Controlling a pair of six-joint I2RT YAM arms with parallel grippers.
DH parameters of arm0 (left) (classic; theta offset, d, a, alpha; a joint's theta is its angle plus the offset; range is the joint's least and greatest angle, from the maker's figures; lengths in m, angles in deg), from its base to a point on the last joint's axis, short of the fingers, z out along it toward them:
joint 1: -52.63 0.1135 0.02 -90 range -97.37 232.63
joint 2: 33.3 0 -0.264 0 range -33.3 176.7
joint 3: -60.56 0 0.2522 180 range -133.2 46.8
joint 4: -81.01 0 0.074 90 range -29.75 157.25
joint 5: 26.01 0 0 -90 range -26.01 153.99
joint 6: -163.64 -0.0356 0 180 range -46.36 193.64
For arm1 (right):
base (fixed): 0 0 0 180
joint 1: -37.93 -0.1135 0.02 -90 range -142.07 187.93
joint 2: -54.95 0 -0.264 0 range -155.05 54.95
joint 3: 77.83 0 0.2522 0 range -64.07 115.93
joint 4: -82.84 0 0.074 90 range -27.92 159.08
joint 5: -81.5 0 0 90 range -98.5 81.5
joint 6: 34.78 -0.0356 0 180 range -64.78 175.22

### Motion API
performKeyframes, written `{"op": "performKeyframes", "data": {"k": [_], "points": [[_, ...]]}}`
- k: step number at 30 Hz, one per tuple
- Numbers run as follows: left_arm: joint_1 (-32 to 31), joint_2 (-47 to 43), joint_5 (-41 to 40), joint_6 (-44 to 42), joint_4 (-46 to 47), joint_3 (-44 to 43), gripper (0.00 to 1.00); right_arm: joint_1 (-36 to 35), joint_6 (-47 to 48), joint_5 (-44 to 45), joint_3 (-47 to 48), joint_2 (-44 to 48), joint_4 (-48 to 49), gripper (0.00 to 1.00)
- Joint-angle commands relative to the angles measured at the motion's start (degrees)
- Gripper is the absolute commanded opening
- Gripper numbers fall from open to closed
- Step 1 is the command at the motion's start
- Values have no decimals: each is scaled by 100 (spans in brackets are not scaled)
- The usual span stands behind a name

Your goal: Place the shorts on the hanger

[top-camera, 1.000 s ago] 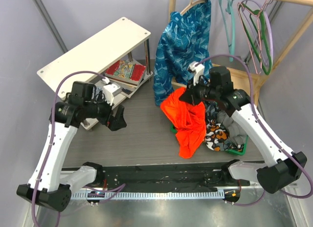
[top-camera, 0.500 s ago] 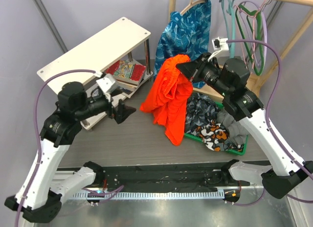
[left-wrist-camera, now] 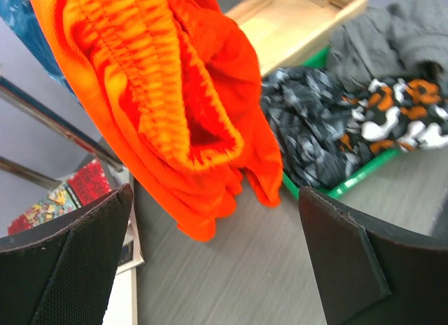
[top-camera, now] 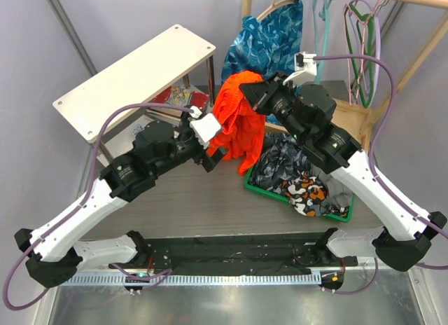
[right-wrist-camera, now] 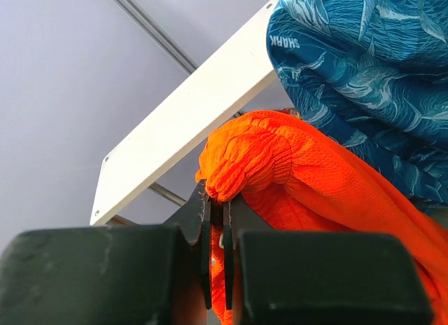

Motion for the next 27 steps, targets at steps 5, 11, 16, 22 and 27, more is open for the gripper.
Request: {"op": "performKeyframes", "data": {"k": [5, 11, 16, 22, 27], "points": [[-70, 661, -1692, 249, 1143, -363, 80, -237, -266, 401, 54, 189, 861, 1], [789, 162, -1115, 547, 417, -399, 14, -237, 31, 463, -192, 584, 369, 1], [977, -410, 844, -49, -928, -539, 0, -237, 296, -89, -1193, 954, 157, 1], [985, -174, 2104, 10, -3170, -838, 0, -237, 1696, -1997, -1678, 428, -342, 63], [1661, 562, 2255, 476, -3594, -733, 0, 123, 3026, -2840, -2134, 286, -923, 95]]}}
